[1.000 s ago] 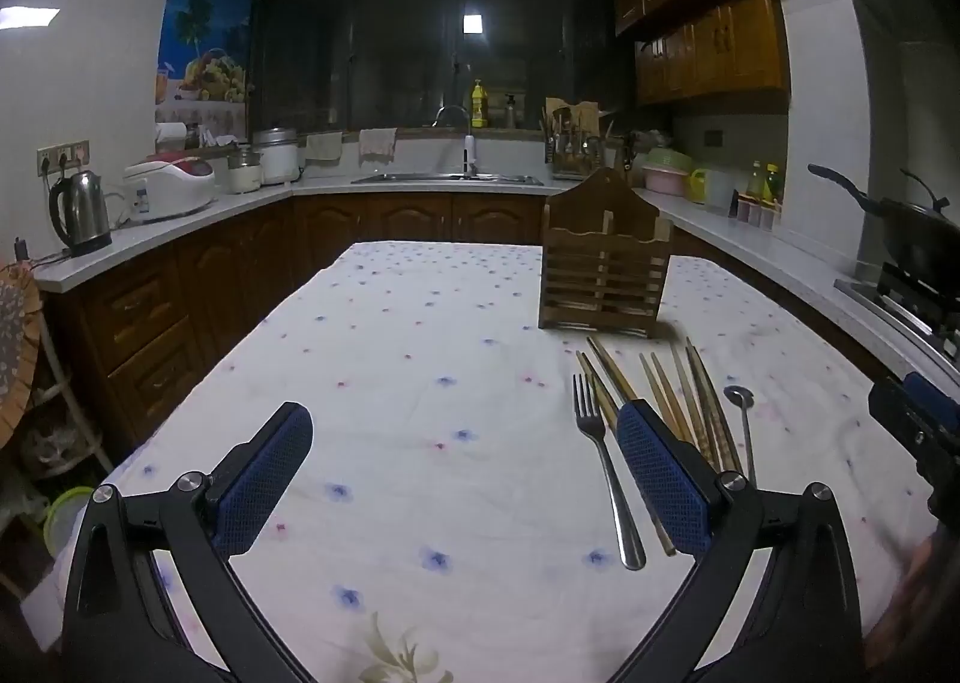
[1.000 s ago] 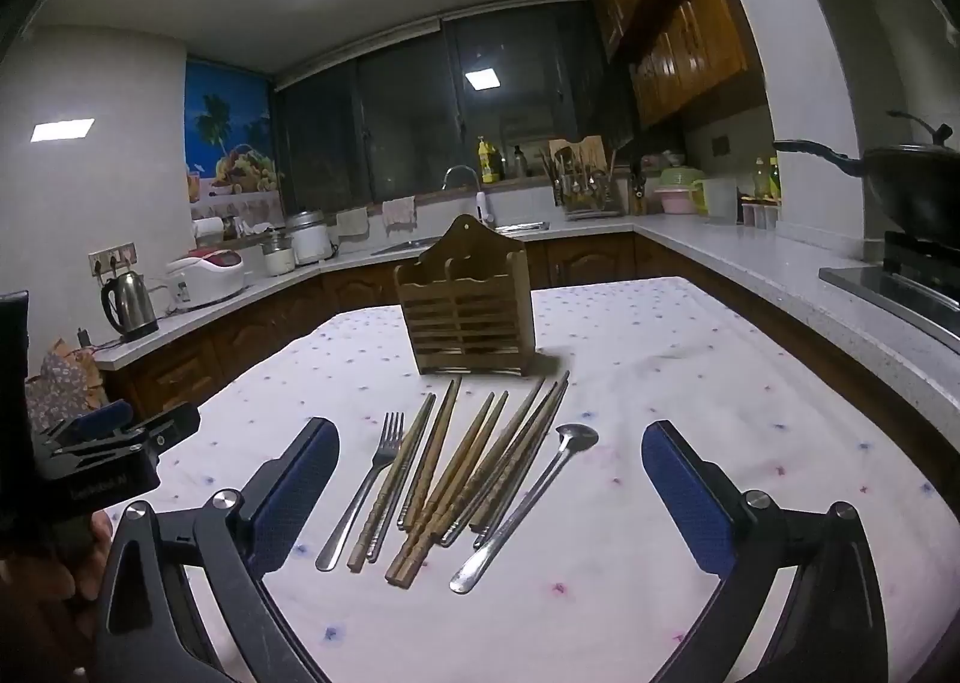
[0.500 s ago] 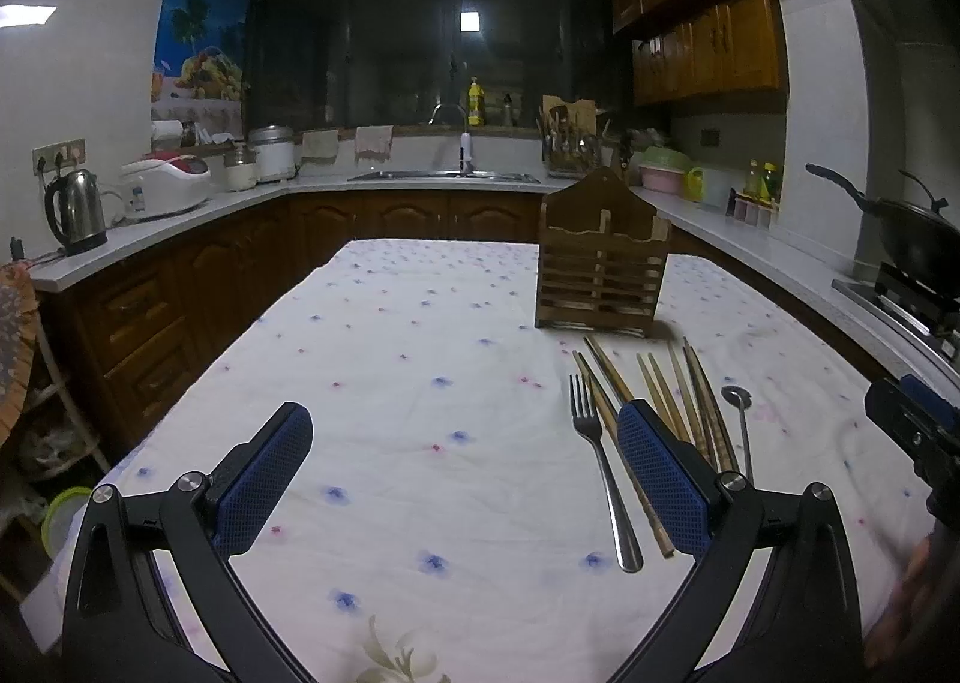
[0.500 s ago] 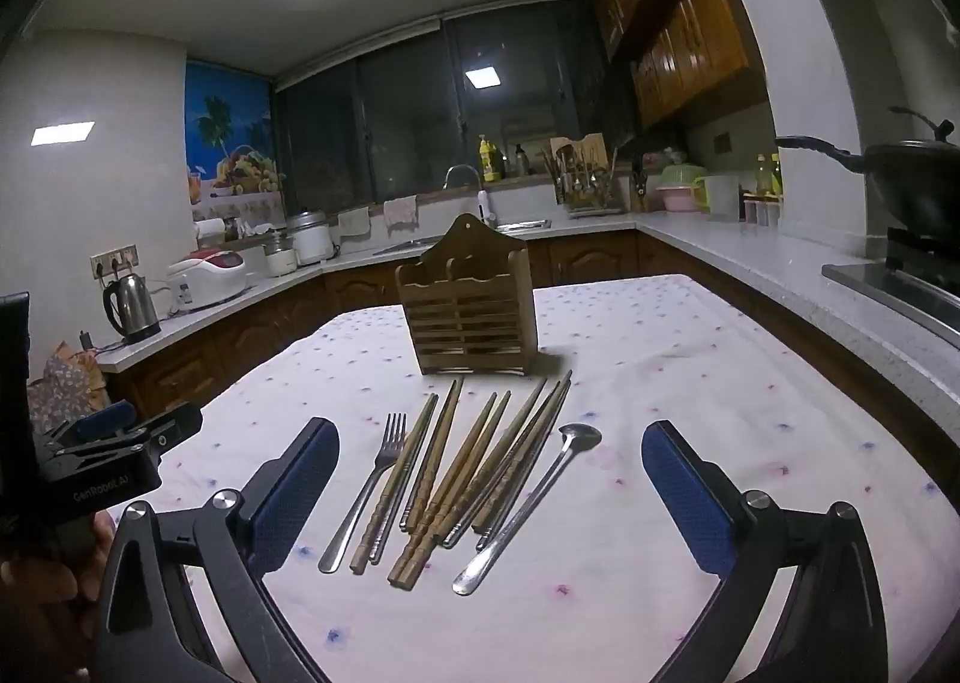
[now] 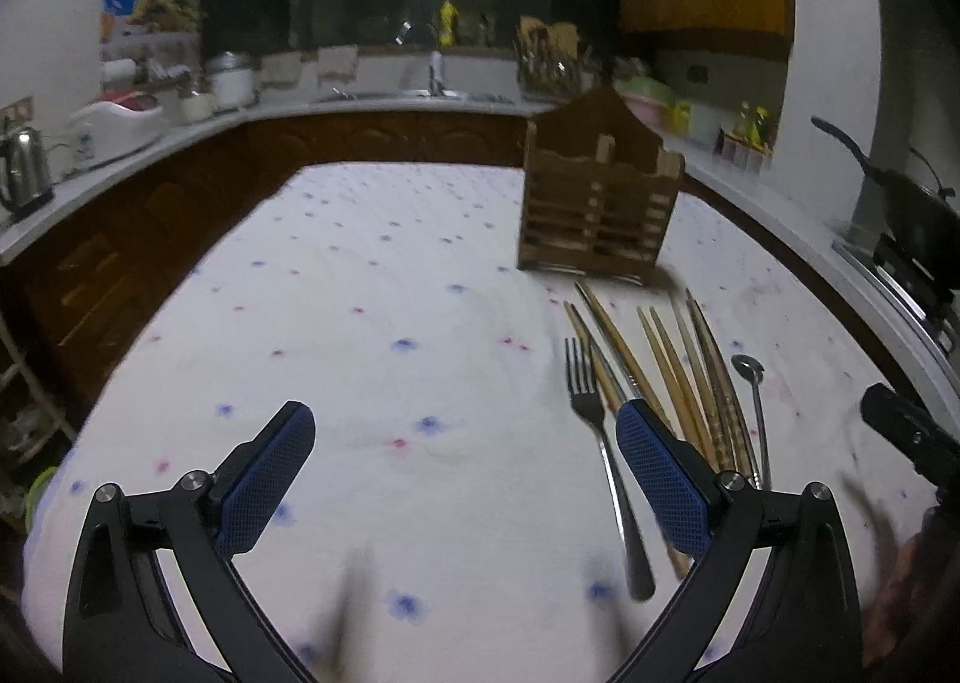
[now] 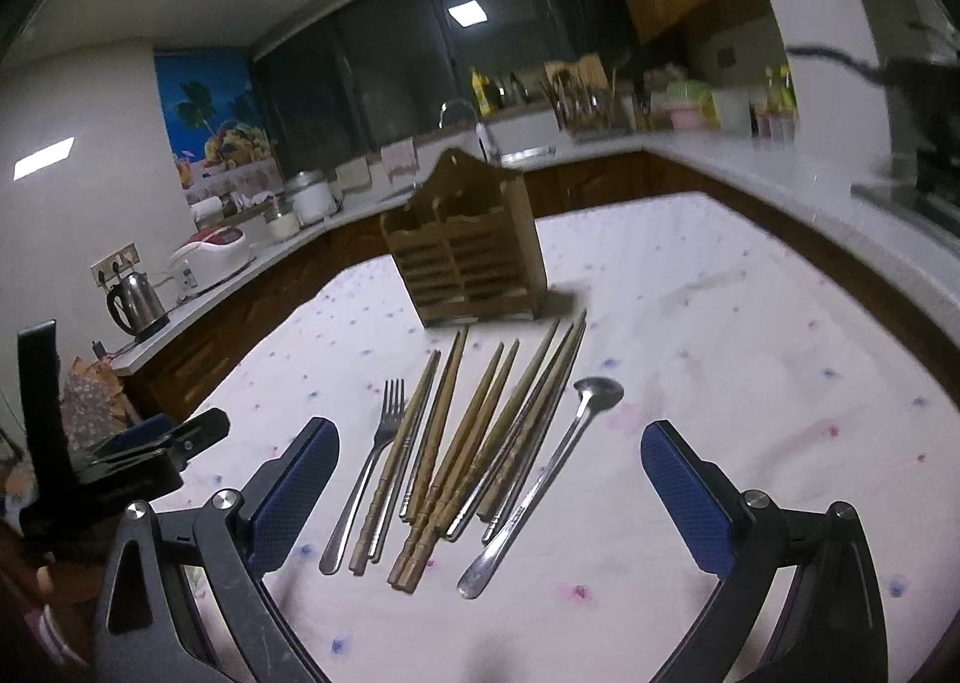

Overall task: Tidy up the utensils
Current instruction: 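Move both tools toward the row of utensils on the cloth, then close the right gripper on the metal spoon while the left gripper closes on the fork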

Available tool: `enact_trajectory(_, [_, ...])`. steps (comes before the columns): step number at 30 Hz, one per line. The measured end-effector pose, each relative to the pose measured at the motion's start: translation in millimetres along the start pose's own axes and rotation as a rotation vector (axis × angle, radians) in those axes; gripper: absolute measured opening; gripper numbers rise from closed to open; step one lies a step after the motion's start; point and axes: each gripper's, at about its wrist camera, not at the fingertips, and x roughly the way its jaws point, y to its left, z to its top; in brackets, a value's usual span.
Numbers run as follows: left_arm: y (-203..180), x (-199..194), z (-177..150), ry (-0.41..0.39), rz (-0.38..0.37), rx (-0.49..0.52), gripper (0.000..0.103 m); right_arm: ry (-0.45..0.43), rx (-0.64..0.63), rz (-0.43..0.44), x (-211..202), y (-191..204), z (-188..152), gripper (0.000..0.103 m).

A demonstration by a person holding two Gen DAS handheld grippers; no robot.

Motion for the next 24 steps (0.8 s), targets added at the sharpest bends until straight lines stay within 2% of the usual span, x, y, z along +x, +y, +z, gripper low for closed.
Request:
enact_trajectory(2, [-4.4, 16.8, 6.7, 0.045, -0.027, 0.019, 0.098, 0.082, 0.011, -0.018, 11.5, -9.0, 3.6, 0.099])
enact_trajectory(5, [-12.7, 40.7, 14.6, 0.097, -0.049, 0.059, 0.093, 0.148, 0.07, -0.015, 29.2, -21.4, 8.1, 0.092])
enact_trajectory(8, [-19.8, 59.6, 19.3, 0.138, -0.075, 0.074, 0.085, 0.206, 0.098, -0.026, 51.8, -33.8, 10.7, 0.081])
enact_trajectory(10, [-23.6, 73.3, 22.0, 0.165, -0.102, 0.079, 0.073, 0.258, 0.131, -0.025, 66.4, -42.2, 10.3, 0.07])
enact_trajectory(12, [-26.0, 85.7, 23.5, 0.198, -0.134, 0.079, 0.068, 0.294, 0.16, -0.02, 80.1, -50.1, 8.9, 0.061])
enact_trajectory(15, [-25.8, 101.6, 25.1, 0.237, -0.161, 0.072, 0.068, 0.344, 0.208, -0.029, 96.4, -61.0, 6.7, 0.051])
enact_trajectory(16, [-25.4, 106.9, 25.9, 0.247, -0.165, 0.072, 0.068, 0.358, 0.227, -0.024, 100.7, -64.4, 6.2, 0.048])
enact_trajectory(20, [-24.4, 125.9, 29.1, 0.287, -0.186, 0.063, 0.066, 0.366, 0.241, -0.017, 108.2, -68.4, 7.5, 0.044])
enact_trajectory(23, [-26.2, 135.3, 29.5, 0.308, -0.209, 0.063, 0.057, 0.366, 0.293, 0.033, 114.5, -71.1, 9.0, 0.038])
enact_trajectory(24, [-28.2, 140.0, 28.7, 0.32, -0.222, 0.068, 0.053, 0.365, 0.301, 0.037, 116.3, -71.8, 9.9, 0.033])
